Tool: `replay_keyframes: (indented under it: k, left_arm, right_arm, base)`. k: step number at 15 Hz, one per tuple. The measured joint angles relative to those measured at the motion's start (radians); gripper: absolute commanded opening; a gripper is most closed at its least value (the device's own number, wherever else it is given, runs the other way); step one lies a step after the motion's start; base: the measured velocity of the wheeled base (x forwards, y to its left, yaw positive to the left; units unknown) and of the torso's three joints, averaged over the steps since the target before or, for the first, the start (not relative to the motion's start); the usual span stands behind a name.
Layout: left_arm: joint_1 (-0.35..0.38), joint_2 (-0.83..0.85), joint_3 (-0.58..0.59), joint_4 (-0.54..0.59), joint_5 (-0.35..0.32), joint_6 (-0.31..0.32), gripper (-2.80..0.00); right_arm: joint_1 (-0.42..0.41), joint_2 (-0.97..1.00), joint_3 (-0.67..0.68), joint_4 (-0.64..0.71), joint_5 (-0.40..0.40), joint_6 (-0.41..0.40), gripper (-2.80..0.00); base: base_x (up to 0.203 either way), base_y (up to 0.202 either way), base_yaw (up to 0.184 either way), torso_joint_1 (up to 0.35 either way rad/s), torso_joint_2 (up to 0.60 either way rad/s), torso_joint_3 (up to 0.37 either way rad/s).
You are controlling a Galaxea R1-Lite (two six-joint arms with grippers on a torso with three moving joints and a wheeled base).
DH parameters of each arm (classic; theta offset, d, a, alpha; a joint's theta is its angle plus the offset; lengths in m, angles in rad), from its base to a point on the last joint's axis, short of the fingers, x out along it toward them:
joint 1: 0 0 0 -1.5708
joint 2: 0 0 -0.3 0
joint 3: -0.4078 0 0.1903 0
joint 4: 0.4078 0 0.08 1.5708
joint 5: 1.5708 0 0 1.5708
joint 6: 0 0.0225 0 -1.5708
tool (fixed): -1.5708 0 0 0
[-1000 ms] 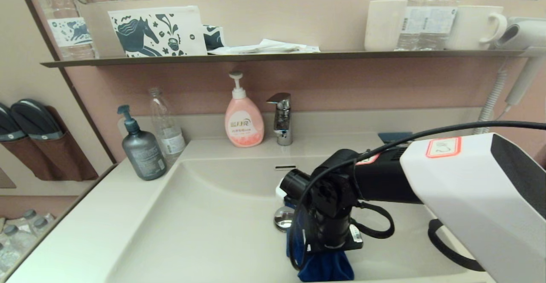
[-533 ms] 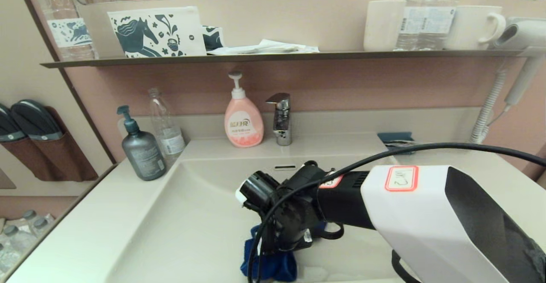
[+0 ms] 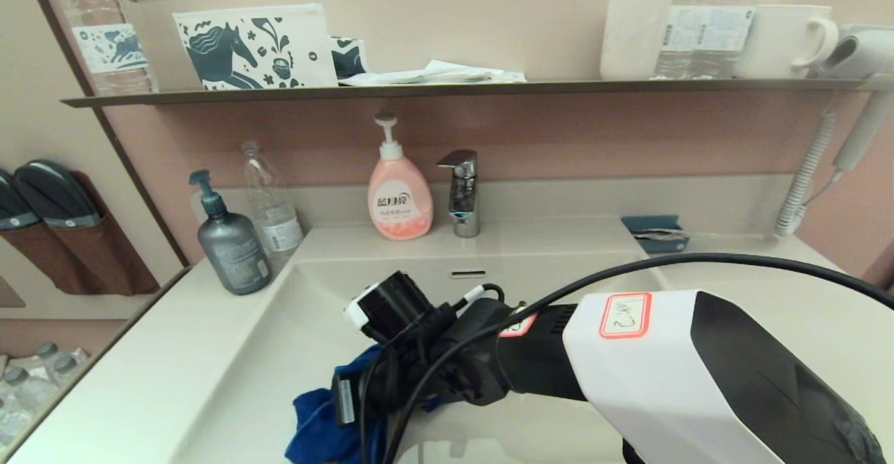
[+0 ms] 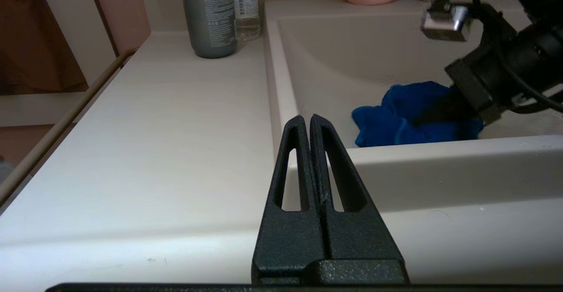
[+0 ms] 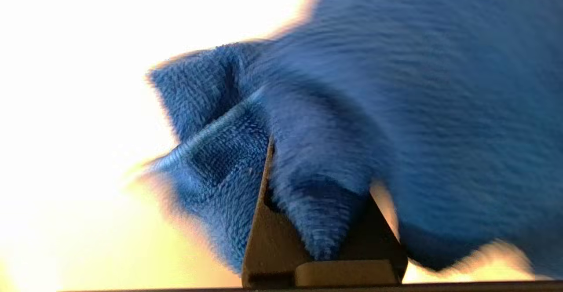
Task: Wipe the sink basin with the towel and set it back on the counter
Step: Wipe the sink
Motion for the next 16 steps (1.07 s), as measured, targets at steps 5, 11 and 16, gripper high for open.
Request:
replay_keyframes:
  k: [5, 11, 16]
  left_arm:
    - [0.0, 0.0, 0.0, 0.0, 0.0, 0.0, -2.8]
    - [0.0, 0.0, 0.0, 0.0, 0.0, 0.0, -2.8]
    - [0.0, 0.0, 0.0, 0.0, 0.0, 0.0, -2.8]
  right_arm:
    - [0.028, 0.015, -0.001, -0.27, 0.193, -0.038, -2.8]
    - [0.055, 0.064, -0.001, -0.409, 0.345, -0.099, -2.8]
    - [0.064, 0.112, -0.004, -0.527, 0.356, -0.191, -2.8]
  base:
    - [0.0, 0.0, 0.0, 0.0, 0.0, 0.0]
    - [0.0, 0.0, 0.0, 0.0, 0.0, 0.0]
    - [0.0, 0.0, 0.0, 0.0, 0.0, 0.0]
